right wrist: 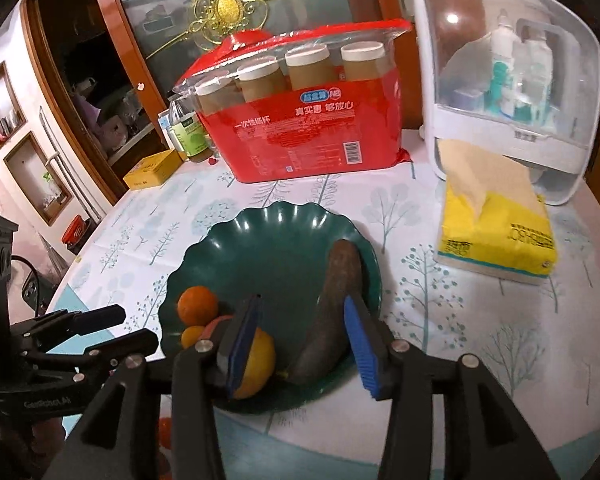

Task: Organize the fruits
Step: 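Lower both fruits onto the green plate and open both tools, then move both tools back over the white fruit plate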

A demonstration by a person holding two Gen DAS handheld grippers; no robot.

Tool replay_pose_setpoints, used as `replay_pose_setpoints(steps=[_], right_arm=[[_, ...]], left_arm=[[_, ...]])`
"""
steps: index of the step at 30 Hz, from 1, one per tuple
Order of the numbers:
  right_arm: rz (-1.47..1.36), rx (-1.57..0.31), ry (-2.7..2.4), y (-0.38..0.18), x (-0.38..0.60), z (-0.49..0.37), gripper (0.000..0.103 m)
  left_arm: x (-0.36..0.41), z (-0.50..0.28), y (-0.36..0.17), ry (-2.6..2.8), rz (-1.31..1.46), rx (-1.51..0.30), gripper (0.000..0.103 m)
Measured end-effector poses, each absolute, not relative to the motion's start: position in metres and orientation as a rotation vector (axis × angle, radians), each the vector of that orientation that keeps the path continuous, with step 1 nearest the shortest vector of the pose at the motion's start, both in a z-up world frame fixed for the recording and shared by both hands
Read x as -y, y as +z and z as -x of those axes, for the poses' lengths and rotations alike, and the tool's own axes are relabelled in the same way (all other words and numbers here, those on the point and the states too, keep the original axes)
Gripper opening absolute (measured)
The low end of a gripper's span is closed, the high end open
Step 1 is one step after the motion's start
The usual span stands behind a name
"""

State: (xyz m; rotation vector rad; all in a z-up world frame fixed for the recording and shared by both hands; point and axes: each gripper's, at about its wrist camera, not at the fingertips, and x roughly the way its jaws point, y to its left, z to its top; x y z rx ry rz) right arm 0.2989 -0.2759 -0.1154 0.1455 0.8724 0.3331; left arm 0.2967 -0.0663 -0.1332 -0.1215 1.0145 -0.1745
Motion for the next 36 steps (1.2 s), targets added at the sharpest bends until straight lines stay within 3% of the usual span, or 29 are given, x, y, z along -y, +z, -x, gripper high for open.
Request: replay_pose_setpoints(steps=[18,36], right_arm=[[-0.263,-0.881,0.224,-0.096,0.306,-0.209,0.048],[-0.283,-0.998,0.203,-0.120,0.244,-0.127,0.048]], left_arm=[[0.031,-0.203,-0.104,-0.150,0.124,-0.998,0.070],[-0.043,-0.151,-0.103,-0.161,0.155,-1.041,0.070]])
